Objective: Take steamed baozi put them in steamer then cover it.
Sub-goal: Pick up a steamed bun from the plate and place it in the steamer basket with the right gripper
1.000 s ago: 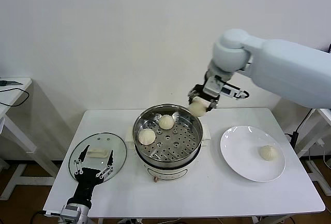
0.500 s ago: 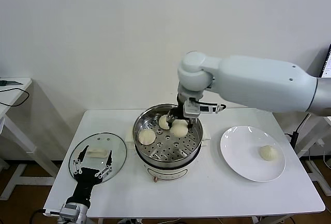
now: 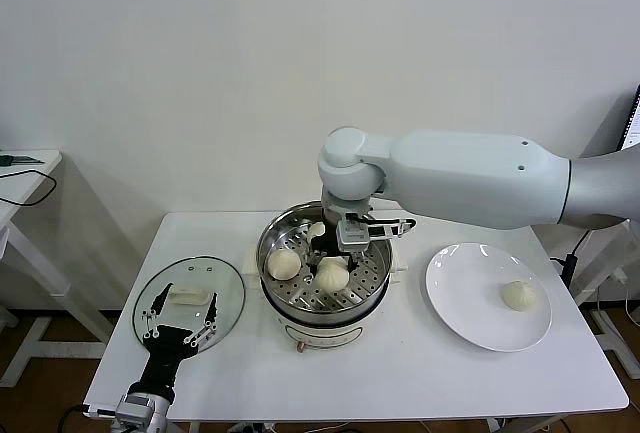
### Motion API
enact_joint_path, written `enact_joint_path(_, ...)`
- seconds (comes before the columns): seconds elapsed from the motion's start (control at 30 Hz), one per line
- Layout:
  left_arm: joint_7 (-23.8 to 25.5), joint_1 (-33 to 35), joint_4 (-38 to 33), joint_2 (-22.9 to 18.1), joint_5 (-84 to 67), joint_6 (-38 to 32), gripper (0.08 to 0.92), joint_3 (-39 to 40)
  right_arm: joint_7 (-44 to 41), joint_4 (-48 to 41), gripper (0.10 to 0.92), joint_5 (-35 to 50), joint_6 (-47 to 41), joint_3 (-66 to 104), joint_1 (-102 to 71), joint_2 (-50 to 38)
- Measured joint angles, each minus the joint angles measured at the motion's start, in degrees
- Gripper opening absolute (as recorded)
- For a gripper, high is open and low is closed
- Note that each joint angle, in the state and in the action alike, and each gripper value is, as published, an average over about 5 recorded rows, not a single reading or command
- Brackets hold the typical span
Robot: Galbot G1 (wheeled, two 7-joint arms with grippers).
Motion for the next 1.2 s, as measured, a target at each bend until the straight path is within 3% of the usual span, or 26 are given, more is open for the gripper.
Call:
enact_joint_path(0.9, 0.17, 0.05, 0.30, 0.07, -0.09, -0.16, 0.823, -0.40, 0.57, -4.06, 0.673, -3.41, -1.88, -0.06, -5.84, 5.50)
enact_joint_path(1.2, 0.17, 0.19, 0.41, -0.10, -0.08, -0.31, 0.823, -0.35, 0.30, -3.63, 0.816, -3.47, -2.80, 1.48, -5.66, 4.38)
